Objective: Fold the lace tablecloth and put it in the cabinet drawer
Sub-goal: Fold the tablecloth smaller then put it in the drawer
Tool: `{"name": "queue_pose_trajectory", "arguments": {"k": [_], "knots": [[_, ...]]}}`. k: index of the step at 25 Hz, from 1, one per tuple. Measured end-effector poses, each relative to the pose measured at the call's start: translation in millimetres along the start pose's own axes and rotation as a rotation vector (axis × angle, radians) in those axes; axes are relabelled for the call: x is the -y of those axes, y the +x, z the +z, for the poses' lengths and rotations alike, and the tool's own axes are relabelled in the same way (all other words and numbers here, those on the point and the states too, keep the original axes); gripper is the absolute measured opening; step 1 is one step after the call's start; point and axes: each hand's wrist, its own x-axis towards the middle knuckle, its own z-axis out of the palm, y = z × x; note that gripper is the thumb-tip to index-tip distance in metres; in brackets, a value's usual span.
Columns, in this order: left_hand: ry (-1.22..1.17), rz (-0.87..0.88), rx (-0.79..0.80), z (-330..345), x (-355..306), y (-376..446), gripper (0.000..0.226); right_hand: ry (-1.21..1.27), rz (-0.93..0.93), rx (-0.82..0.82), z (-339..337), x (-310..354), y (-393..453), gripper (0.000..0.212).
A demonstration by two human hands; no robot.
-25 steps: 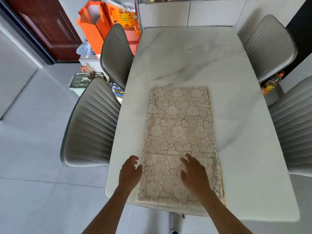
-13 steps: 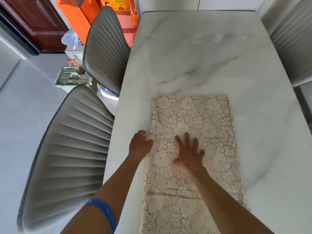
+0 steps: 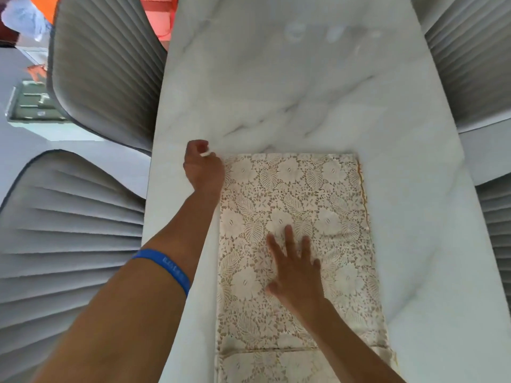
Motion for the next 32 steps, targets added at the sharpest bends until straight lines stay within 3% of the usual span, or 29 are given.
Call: {"name": "queue_pose_trajectory", "arguments": {"k": [2, 5, 7, 9, 11, 14, 16, 18, 20, 25, 29, 32], "knots": [[0.139, 0.230, 0.061, -15.9, 13.9, -27.8, 0.027, 0.001, 0.016, 0.028, -3.3, 1.1, 4.2, 0.108], [0.296, 0.523, 0.381, -52.9, 62.3, -123.3, 0.021, -0.004, -0.005, 0.038, -5.8, -2.5, 6.7, 0.114], [0.421, 0.564, 0.517, -86.7, 109.1, -195.1, 0.026, -0.042, -0.037, 0.022, -3.8, -9.7, 5.2, 0.114], [0.524, 0.543, 0.621, -116.6, 145.0, -244.5, 0.046, -0.072, -0.073, 0.000, -2.2, -18.8, -1.1, 0.108], [0.630, 0.593, 0.611, -138.3, 164.5, -266.2, 0.061, -0.011, -0.097, -0.053, 6.7, -26.9, -17.3, 0.093], [0.790, 0.697, 0.516, -162.6, 178.5, -309.4, 0.057, 0.092, -0.133, -0.232, 60.2, -50.1, -85.6, 0.074], [0.937, 0.716, 0.544, -179.4, 199.4, -344.4, 0.057, 0.081, -0.120, -0.327, 113.8, -75.2, -150.8, 0.070], [1.107, 0.663, 0.582, -190.7, 206.7, -360.0, 0.066, 0.081, -0.043, -0.333, 154.8, -108.7, -206.2, 0.066], [1.104, 0.568, 0.606, -189.4, 204.7, -366.9, 0.074, 0.038, 0.029, -0.297, 178.8, -142.4, -240.8, 0.062], [0.669, 0.006, 0.268, -198.5, 201.5, -418.5, 0.065, 0.262, 0.319, -0.313, 178.1, -169.5, -276.0, 0.044], [0.447, -0.266, 0.348, -212.8, 203.8, -435.3, 0.048, 0.618, 0.458, -0.306, 174.9, -172.1, -280.6, 0.037], [0.300, -0.373, 0.339, -215.9, 201.4, -428.8, 0.027, 0.829, 0.565, -0.236, 169.8, -181.7, -281.6, 0.032]]}}
